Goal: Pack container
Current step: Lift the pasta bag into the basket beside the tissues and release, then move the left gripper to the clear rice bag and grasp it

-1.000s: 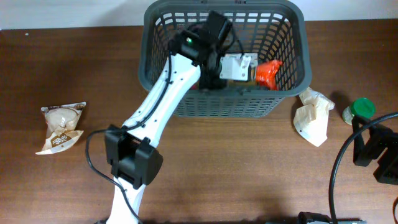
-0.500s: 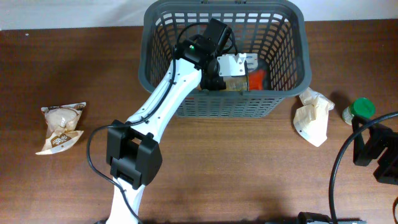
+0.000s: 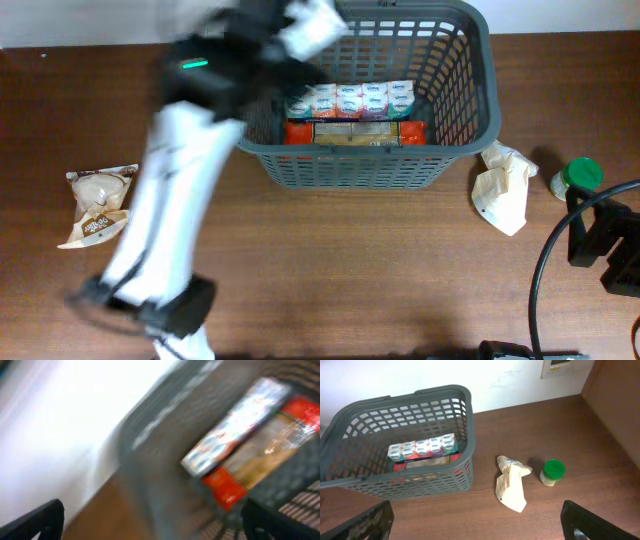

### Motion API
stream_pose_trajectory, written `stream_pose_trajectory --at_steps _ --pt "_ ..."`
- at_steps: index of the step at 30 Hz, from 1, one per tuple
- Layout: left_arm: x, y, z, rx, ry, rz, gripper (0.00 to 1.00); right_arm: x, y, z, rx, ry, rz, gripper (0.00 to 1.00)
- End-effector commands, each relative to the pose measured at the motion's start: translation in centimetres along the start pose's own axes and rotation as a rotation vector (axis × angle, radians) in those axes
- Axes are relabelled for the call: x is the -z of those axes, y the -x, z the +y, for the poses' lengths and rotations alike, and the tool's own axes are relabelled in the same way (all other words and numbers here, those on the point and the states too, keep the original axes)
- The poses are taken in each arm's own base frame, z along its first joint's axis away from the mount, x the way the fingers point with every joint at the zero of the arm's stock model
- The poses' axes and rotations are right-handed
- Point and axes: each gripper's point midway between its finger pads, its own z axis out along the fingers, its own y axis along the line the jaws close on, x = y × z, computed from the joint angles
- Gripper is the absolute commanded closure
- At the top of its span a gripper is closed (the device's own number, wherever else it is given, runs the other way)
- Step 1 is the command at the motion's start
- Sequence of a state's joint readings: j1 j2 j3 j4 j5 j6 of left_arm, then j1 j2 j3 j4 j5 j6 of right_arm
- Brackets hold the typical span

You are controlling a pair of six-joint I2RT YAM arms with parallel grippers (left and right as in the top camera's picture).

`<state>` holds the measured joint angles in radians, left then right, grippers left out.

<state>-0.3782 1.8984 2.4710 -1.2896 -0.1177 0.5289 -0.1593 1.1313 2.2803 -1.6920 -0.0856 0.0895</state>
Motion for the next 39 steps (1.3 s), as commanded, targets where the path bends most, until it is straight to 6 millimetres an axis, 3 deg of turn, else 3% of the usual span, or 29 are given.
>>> stream_pose_trajectory --at_steps 1,2,4,5,9,12,15,18,19,24,33,35,37,39 --pt "3.0 -6.9 7.4 0.322 0.144 0.120 0.01 0.0 -0.1 -0.2 0.005 -0.011 0.005 0.01" --pt "3.0 -9.7 8.9 0.420 0.169 0.182 0.00 0.0 -0.1 -0.2 0.005 -0.011 0.005 0.01" --pt "2.8 -15.8 11.4 0.615 0.212 0.324 0.11 0.0 -0.1 -0.2 0.005 -0.011 0.006 0.01" --pt "2.6 -18.0 11.9 0.667 0.220 0.379 0.17 0.0 -0.1 -0.2 0.005 -0.011 0.005 0.01" --pt "0.2 -28.3 12.8 0.836 0.203 0.638 0.18 0.0 -0.1 -0.2 0.005 -0.011 0.006 0.01" --pt "-2.2 -35.4 11.3 0.950 0.145 0.823 0.19 0.0 -0.1 -0.2 0.005 -0.011 0.006 0.01" --pt "-4.1 -40.6 9.3 1.037 0.101 0.938 0.18 0.0 -0.1 -0.2 0.005 -0.011 0.006 0.01" --pt "-5.5 -44.5 7.0 1.090 0.056 1.007 0.18 0.0 -0.1 -0.2 0.005 -0.011 0.006 0.01" --pt "-6.1 -46.9 5.4 1.116 0.036 1.047 0.18 0.0 -0.1 -0.2 0.005 -0.011 0.005 0.01" --pt "-7.7 -50.7 2.6 1.149 0.030 1.075 0.17 0.0 -0.1 -0.2 0.005 -0.011 0.005 0.01" --pt "-9.7 -53.8 -1.2 1.156 0.003 1.112 0.20 0.0 -0.1 -0.2 0.005 -0.011 0.005 0.01" --pt "-9.8 -53.9 -1.1 1.155 0.007 1.107 0.29 0.0 -0.1 -0.2 0.005 -0.011 0.006 0.01" --pt "-9.8 -53.9 -1.0 1.155 0.008 1.105 0.46 0.0 -0.1 -0.2 0.005 -0.011 0.006 0.01" --pt "-9.8 -53.9 -1.1 1.155 0.007 1.108 0.80 0.0 -0.1 -0.2 0.005 -0.011 0.006 0.01"
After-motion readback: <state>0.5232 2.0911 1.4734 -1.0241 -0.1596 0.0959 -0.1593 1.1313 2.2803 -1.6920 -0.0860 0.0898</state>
